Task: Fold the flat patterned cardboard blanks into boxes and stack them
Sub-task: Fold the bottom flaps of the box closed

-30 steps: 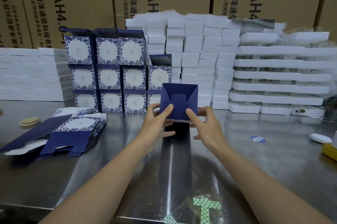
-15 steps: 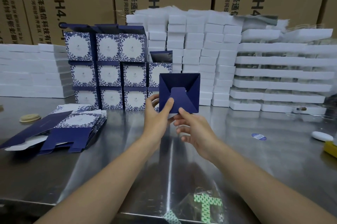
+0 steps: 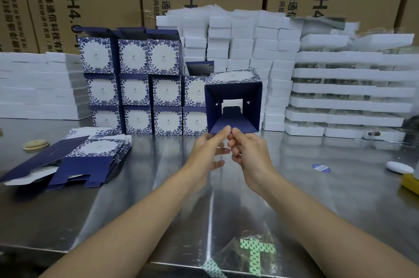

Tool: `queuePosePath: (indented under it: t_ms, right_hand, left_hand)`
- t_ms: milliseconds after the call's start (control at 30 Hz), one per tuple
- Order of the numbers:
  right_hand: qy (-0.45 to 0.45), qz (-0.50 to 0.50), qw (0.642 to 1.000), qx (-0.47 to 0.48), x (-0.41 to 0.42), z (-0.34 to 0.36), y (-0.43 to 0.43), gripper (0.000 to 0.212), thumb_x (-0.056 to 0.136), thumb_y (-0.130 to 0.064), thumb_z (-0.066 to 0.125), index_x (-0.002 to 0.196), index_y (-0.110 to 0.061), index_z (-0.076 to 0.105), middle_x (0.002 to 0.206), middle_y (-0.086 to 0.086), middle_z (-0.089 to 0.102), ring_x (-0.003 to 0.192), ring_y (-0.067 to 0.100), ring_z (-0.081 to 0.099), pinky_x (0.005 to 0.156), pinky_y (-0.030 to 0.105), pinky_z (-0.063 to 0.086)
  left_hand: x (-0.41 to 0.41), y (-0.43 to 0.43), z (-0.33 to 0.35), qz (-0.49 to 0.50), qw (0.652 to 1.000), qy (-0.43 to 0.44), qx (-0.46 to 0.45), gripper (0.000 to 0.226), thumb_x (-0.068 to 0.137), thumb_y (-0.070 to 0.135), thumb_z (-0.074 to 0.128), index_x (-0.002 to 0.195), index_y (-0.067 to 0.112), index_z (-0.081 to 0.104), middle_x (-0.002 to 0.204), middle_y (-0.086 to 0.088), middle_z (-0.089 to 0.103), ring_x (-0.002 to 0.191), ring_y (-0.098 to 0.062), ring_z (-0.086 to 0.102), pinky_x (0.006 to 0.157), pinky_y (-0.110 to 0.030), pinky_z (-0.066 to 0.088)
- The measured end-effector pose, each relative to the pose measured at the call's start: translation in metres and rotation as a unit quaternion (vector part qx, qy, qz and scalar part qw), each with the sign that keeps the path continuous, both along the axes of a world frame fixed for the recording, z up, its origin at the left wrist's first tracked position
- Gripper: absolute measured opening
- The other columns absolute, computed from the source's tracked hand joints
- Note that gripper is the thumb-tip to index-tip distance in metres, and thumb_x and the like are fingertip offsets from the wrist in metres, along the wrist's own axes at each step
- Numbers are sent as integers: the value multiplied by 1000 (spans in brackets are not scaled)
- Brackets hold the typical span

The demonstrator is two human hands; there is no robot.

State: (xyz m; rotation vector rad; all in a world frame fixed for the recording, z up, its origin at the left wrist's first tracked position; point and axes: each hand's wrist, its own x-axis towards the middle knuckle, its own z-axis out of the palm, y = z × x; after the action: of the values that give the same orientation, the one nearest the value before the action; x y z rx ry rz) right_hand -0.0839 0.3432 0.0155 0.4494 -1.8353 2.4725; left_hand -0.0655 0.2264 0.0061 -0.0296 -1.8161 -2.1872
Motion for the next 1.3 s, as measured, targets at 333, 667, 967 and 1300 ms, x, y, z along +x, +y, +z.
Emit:
queuePosePath:
  t_ms: [333, 667, 967, 1300]
  right_hand:
    - [3, 73, 996, 46, 2, 0, -1, 37, 105, -31, 63, 70, -20, 71, 63, -1, 55, 51, 10, 44, 52, 22, 33]
    - [-27, 39, 998, 33, -1, 0, 2, 24, 99, -21, 55, 78, -14, 64, 60, -2, 49, 48, 12, 40, 50, 25, 34]
    - [-37, -43, 998, 17, -8, 1, 5, 25, 94, -15, 52, 69, -12, 56, 54, -2, 42, 42, 11, 30, 42, 22, 28]
    - [-34, -65, 997, 40, -13, -2, 8, 33, 100, -21, 49, 69, -13, 56, 51, -5, 41, 42, 11, 32, 49, 25, 29]
  left_hand:
    - [-1, 4, 0, 25, 999, 32, 5, 35, 103, 29, 57, 72, 14, 53, 70, -11, 52, 59, -18, 50, 66, -34, 39]
    - [-3, -5, 1, 23, 999, 18, 15, 45, 103, 30, 58, 59, 25, 48, 63, 4, 41, 55, -12, 45, 62, -29, 40]
    - [0, 0, 1, 55, 998, -4, -4, 42, 104, 34, 57, 65, 25, 46, 58, 8, 41, 51, -10, 45, 56, -26, 36]
    - [-4, -6, 4, 92, 996, 13, 8, 37, 103, 21, 53, 68, 21, 40, 65, -1, 37, 52, -14, 39, 56, -30, 28]
